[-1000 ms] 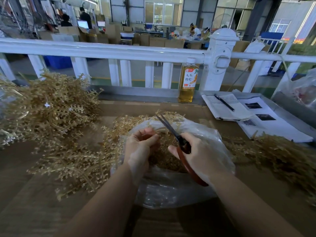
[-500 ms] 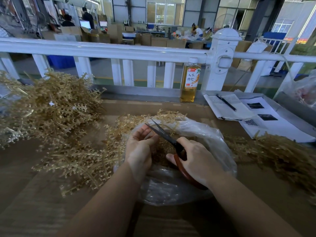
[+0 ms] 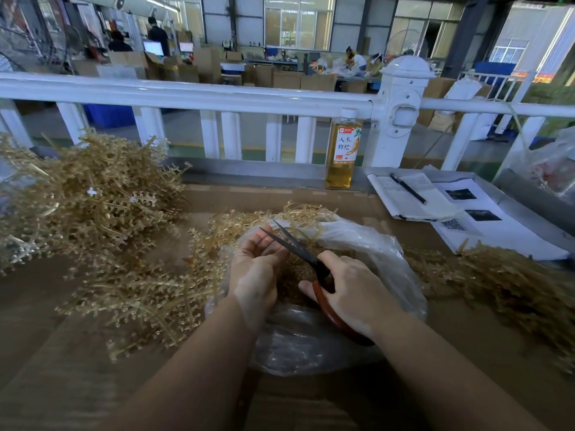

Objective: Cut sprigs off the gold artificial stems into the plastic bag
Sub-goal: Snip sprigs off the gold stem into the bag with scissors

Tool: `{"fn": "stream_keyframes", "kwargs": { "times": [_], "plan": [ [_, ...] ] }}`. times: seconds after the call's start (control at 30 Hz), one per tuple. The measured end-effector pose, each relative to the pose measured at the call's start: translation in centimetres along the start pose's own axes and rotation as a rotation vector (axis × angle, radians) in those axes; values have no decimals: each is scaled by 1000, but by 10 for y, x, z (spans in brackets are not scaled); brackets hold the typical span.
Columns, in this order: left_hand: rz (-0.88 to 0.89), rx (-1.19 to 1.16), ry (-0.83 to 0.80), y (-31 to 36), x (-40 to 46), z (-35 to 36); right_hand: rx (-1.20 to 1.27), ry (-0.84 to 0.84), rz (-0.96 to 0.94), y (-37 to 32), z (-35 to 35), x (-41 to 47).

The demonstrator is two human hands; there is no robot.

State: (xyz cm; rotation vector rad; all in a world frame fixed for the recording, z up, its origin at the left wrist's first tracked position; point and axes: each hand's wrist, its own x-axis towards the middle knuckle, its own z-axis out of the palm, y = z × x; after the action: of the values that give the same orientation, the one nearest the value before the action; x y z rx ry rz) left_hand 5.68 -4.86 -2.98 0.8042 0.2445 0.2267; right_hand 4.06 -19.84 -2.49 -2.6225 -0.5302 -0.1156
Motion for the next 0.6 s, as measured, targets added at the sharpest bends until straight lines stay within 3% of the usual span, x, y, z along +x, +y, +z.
{"fn": "stream_keyframes", "kwargs": {
  "times": [0.2,0.6],
  "plan": [
    [62,45,-23,-4,-2,0,-35,4,2,-1,2,2],
    [-38,-183,53,2,6,0,-53,23,-28,3,6,0]
  ]
}}
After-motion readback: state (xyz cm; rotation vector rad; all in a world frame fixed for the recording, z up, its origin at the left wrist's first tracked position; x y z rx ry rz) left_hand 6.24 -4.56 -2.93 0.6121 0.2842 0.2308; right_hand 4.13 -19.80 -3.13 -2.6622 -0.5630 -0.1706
